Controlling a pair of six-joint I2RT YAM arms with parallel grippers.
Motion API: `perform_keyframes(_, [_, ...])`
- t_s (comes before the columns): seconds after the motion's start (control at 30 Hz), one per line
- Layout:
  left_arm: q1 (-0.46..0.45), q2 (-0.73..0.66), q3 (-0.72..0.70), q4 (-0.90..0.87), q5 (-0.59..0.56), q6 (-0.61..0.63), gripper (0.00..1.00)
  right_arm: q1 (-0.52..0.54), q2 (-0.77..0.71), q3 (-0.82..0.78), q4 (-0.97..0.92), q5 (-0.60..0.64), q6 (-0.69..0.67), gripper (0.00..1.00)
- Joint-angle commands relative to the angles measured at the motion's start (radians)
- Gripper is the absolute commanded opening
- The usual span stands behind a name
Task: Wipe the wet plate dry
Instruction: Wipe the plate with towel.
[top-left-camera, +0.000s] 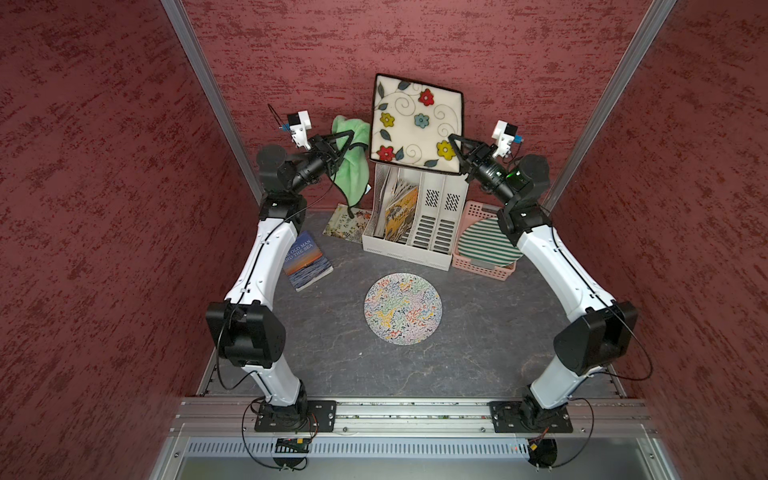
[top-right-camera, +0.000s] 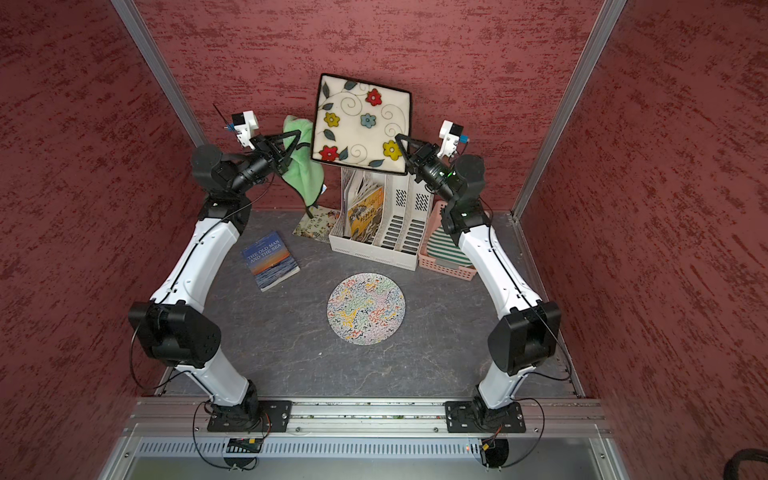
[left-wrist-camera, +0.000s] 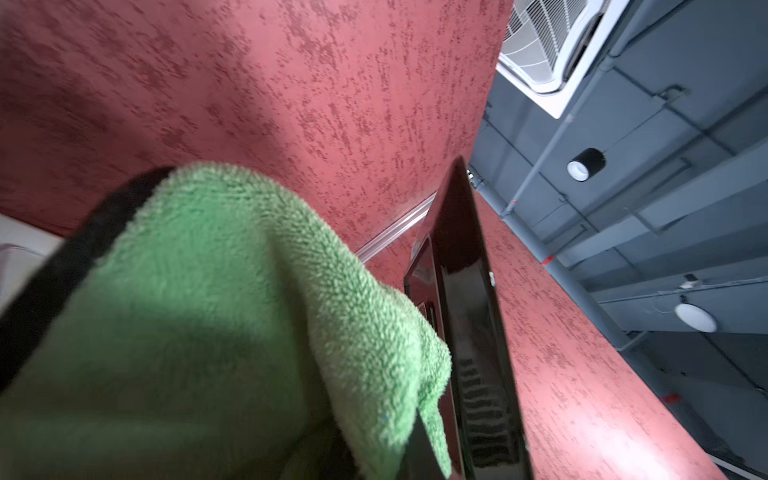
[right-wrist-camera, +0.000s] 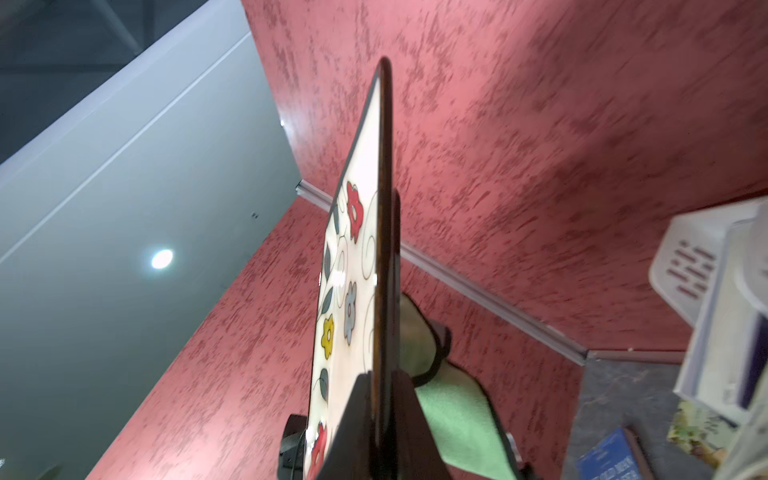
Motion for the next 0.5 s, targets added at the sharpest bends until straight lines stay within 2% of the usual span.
perform_keyframes(0.0, [-0.033, 0.017, 0.018, 0.216, -0.004, -0.14, 0.0, 0.067, 0.001, -0.002, 0.247, -0.04, 0.078, 0.0])
perform_keyframes(0.13, [-0.091, 0.023, -0.016, 0.309, -0.031, -0.192, 0.0, 0.092, 0.035, 0.017, 0.219, -0.03, 0.079, 0.0])
perform_keyframes(0.27, [-0.178, 0.008, -0.084, 0.382, 0.001, -0.219, 0.0, 0.06, 0.069, 0.108, 0.152, 0.028, 0.057, 0.0])
perform_keyframes(0.4, [-0.21, -0.14, -0.391, 0.475, 0.017, -0.174, 0.0, -0.027, 0.038, 0.096, 0.126, 0.089, 0.035, 0.0])
perform_keyframes(0.47, [-0.175, -0.272, -0.532, 0.389, 0.036, -0.099, 0.0, -0.065, -0.018, 0.025, 0.066, 0.077, -0.008, 0.0])
